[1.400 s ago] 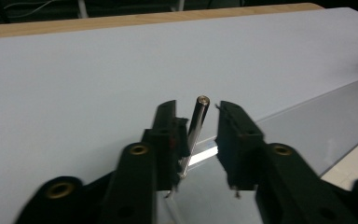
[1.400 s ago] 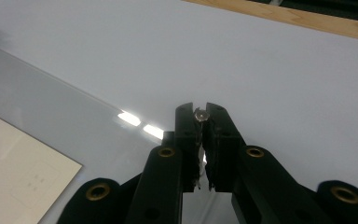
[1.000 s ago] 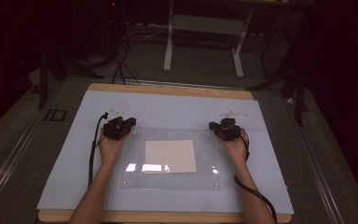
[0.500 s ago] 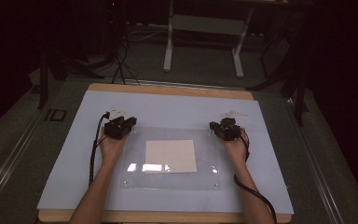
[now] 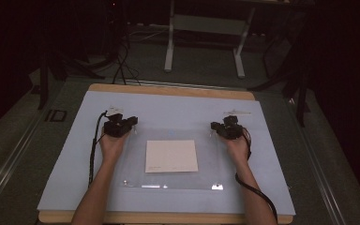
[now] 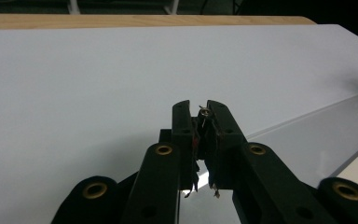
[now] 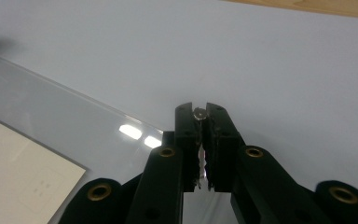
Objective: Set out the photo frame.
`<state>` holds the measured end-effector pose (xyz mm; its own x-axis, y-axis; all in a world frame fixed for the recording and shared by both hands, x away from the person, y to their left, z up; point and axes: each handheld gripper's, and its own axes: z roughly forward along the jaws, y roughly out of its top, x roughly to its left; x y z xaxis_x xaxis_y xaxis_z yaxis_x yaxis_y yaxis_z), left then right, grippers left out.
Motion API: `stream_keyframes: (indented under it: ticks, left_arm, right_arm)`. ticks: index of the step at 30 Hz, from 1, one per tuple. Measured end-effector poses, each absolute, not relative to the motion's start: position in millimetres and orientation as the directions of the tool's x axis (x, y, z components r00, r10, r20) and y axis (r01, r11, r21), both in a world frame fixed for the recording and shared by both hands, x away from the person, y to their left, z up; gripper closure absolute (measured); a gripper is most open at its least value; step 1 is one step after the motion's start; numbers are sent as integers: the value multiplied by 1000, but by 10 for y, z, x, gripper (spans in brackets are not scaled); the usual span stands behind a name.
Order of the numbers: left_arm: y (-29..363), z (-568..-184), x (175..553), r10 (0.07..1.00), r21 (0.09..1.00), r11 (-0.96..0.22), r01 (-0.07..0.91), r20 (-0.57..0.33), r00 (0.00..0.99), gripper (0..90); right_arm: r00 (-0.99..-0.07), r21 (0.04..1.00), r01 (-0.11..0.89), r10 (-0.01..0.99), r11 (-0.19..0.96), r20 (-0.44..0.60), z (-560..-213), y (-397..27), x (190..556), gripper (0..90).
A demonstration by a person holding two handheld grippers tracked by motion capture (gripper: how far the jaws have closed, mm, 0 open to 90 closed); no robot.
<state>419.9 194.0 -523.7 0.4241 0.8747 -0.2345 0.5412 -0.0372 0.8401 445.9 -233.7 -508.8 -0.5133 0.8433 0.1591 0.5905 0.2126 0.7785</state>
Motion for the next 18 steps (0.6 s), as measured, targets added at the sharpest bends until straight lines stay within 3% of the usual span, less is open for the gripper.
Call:
stream_keyframes:
  ticks: [13, 18]
  left_arm:
    - [1907, -5217, 4369, 880, 789, 31, 614, -312, 357, 831]
    - [1899, -5224, 4380, 881, 784, 40, 620, -321, 349, 828]
  right_arm:
    - [-509, 716, 653, 842, 246, 175, -5002, -2311, 4617, 845]
    - [-517, 733, 630, 842, 256, 151, -4925, -2307, 4536, 731]
